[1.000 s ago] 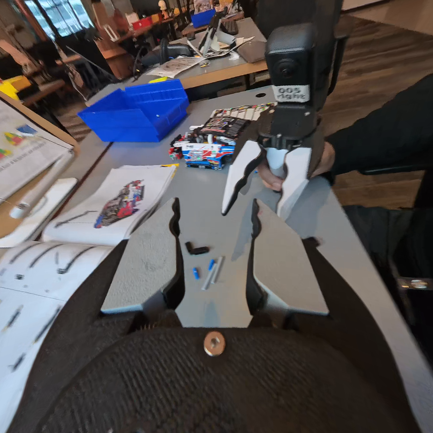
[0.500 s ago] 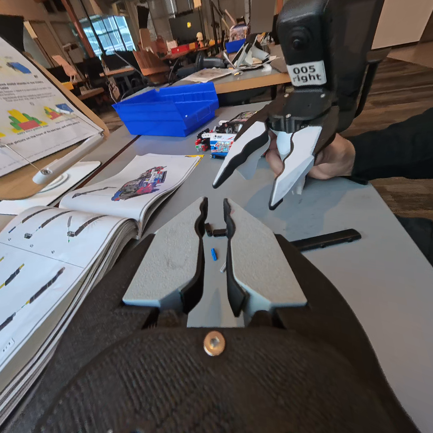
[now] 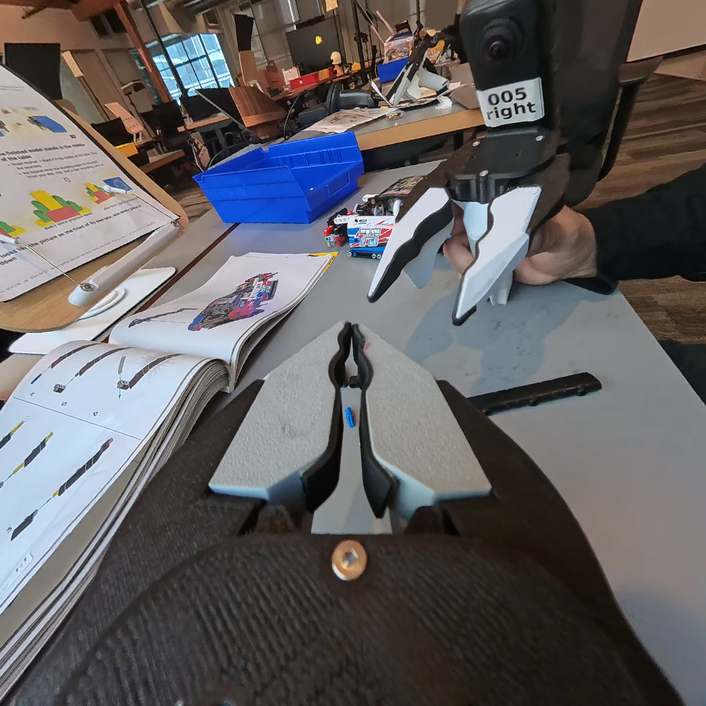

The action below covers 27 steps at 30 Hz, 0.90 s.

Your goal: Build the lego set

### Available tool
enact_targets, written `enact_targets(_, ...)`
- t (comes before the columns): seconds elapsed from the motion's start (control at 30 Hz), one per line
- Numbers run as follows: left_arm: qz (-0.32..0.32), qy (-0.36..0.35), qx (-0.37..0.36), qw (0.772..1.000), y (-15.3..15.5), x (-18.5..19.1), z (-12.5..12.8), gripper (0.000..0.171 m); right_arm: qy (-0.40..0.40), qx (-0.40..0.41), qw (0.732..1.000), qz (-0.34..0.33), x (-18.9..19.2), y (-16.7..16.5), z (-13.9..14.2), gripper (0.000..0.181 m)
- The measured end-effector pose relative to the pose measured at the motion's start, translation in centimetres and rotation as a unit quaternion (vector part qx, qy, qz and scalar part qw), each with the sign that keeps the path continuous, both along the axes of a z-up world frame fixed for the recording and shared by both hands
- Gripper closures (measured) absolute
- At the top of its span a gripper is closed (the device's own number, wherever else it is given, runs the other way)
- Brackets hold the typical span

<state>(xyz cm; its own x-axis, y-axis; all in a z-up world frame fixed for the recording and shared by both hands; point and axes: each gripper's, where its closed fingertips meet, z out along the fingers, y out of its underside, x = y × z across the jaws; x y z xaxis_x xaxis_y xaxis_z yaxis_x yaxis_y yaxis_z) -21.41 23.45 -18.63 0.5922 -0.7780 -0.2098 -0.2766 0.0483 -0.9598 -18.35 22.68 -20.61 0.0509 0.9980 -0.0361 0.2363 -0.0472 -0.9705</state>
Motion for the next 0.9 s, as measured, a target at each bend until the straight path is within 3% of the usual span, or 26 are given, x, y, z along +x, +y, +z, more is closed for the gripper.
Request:
enact_targets(0.6, 0.014, -0.031, -0.027, 0.999, 0.5, -0.8, 0.2, 0.171, -0.004, -0.007, 1.000, 0.013, -0.1, -0.3, -0.1, 0.137)
enact_targets(0.77, 0.010, -0.030, -0.048, 0.998, 0.7, -1.1, -0.3, 0.171, -0.011, -0.031, 0.997, 0.075, 0.8, -2.1, -0.3, 0.156)
enact_targets(0.9, 0.003, -0.011, -0.059, 0.998, 0.5, -0.6, -1.2, 0.171, -0.075, -0.025, 0.988, 0.130, 1.4, -4.7, -1.9, 0.157)
